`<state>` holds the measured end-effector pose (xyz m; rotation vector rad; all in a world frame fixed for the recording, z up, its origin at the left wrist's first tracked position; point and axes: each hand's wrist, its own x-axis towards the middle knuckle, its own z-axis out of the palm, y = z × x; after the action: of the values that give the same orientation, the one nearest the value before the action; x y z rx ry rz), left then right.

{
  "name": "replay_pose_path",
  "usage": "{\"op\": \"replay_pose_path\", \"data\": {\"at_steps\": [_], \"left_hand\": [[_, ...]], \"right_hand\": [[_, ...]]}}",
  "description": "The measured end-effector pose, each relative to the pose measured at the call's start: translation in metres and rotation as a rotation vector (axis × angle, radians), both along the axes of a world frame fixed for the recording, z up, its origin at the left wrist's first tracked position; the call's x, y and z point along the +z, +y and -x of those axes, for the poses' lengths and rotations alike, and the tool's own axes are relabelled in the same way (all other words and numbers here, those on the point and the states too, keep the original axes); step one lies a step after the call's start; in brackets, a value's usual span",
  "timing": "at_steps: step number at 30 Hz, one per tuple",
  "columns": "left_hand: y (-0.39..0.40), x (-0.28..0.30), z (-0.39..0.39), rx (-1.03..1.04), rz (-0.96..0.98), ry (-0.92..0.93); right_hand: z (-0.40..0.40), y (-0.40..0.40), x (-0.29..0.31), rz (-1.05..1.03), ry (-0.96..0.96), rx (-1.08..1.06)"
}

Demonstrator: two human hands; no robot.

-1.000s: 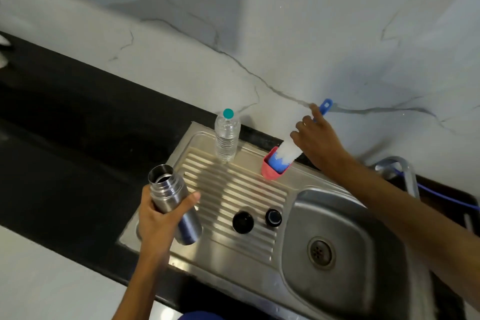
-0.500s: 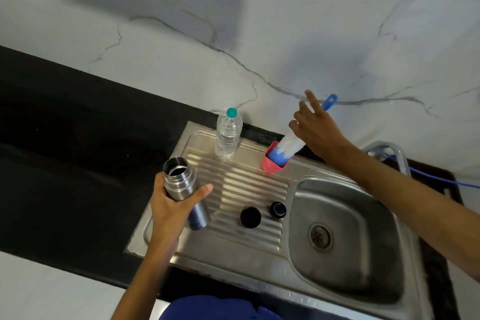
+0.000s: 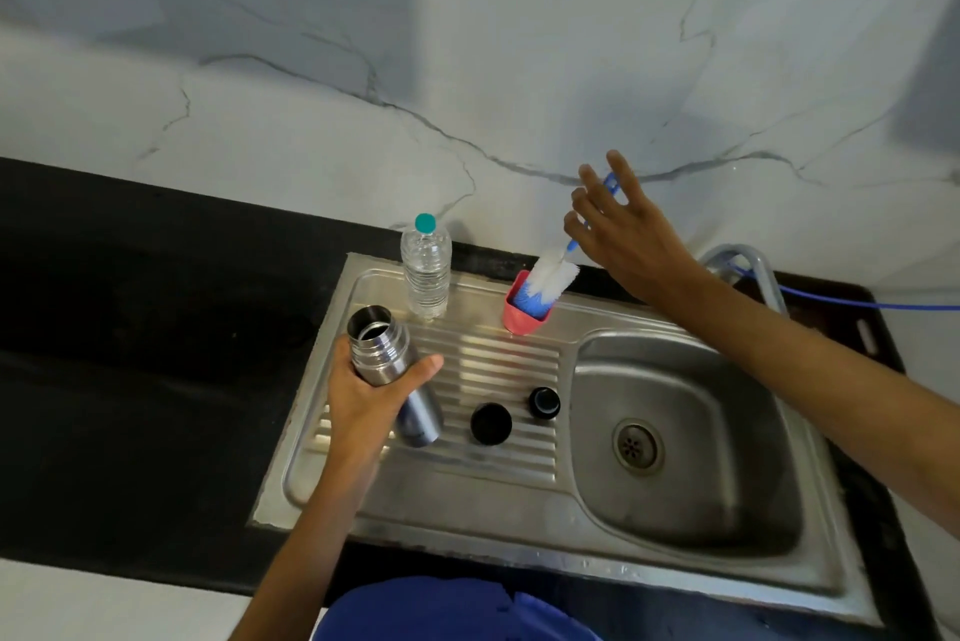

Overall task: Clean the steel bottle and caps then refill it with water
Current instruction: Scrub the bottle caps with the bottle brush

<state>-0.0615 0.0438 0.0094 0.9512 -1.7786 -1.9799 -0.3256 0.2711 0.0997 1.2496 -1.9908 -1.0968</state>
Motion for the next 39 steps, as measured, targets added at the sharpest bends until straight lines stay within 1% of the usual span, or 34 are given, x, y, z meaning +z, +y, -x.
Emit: {"op": "replay_pose_path", "data": {"at_steps": [8,12,18,22,25,29,32,34,36,38,39], "left_hand": [[0.003,-0.025,0.008,-0.078,0.15,-0.048],[0.005,-0.037,0.011,-0.104,0.204,-0.084],[0.009,-0.053,0.011,-0.084,0.234,-0.126],[0.012,-0.061,0.013,-0.087,0.248,-0.13],[0.014,-0.067,0.014,-0.133,0.293,-0.127],[0.012,-0.08,0.01,-0.17,0.292,-0.174],[0.008,-0.092,0.004,-0.187,0.276,-0.212],[0.011,-0.101,-0.004,-0.168,0.284,-0.284],[0.02,-0.112,-0.018,-0.183,0.36,-0.453],[0.031,-0.121,-0.036,-0.305,0.519,-0.664],[0.039,-0.121,-0.045,-0.373,0.542,-0.752]], "right_hand": [[0.001,0.02,0.008,0.016,0.045,-0.04],[0.009,0.02,0.011,0.015,0.043,-0.02],[0.019,0.008,0.015,-0.096,0.018,-0.048],[0.012,-0.009,0.014,-0.224,-0.067,-0.139],[0.008,-0.015,0.019,-0.26,-0.134,-0.167],[0.008,-0.014,0.039,-0.229,-0.078,-0.119],[0.009,-0.009,0.054,-0.208,-0.037,-0.132],[0.008,-0.006,0.064,-0.206,-0.011,-0.138],[0.007,-0.002,0.073,-0.2,0.002,-0.159],[0.005,0.003,0.078,-0.191,0.007,-0.189],[0.004,0.006,0.079,-0.189,0.005,-0.195]]}}
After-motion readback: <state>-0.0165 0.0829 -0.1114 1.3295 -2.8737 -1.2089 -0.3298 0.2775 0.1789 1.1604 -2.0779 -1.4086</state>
